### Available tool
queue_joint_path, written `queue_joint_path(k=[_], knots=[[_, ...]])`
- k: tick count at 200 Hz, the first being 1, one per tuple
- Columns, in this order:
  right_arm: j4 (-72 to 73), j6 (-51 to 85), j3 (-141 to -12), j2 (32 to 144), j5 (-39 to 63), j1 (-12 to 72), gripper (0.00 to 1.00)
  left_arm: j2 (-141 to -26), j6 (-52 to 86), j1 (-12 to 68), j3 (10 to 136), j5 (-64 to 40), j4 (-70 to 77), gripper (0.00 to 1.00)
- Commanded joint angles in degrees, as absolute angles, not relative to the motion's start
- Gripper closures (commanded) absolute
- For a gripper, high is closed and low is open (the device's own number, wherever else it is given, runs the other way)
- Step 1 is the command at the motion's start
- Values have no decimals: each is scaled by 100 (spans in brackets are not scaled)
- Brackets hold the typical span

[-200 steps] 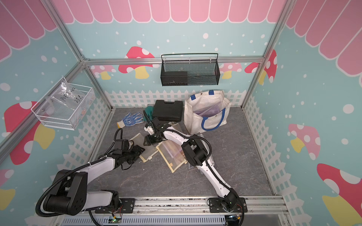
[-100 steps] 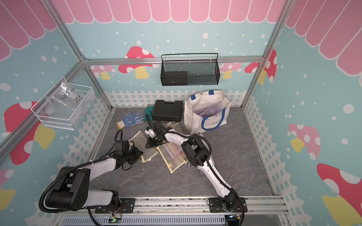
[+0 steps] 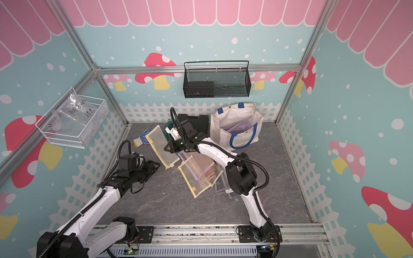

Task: Put the pencil pouch into the canvas bag
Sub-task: Pick up the pencil pouch from the center of the board.

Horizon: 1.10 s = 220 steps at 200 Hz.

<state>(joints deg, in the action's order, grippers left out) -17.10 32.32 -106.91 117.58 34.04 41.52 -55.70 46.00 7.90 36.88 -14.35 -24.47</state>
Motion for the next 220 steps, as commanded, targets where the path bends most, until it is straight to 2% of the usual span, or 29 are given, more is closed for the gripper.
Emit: queue_joint_path(k=[1, 14, 35, 74, 116, 176, 220], knots=[[-1585, 3360, -10189, 11270, 3021, 4041, 100, -5440, 4149, 1136, 4115, -1030, -3220, 26], [-1514, 3422, -9819, 10937, 2854, 4000, 100, -5503, 4030, 1445, 4321, -789, -3405, 21], [-1410, 3530, -9183, 10085, 2568, 3900, 100, -5668, 3964, 1932, 4561, -472, -3500, 18], [-1228, 4002, -8054, 8725, 2172, 3465, 100, -6214, 3850, 2860, 5064, 32, -3467, 16], [-1246, 4386, -7532, 7688, 1649, 2848, 100, -6758, 3875, 3373, 5416, 148, -3201, 16], [-1566, 4647, -7540, 7134, 932, 1943, 100, -7275, 3770, 4236, 5904, 334, -3005, 14], [-1547, 4816, -7809, 7308, 948, 1105, 100, -7413, 3788, 4874, 6088, 631, -2874, 13]])
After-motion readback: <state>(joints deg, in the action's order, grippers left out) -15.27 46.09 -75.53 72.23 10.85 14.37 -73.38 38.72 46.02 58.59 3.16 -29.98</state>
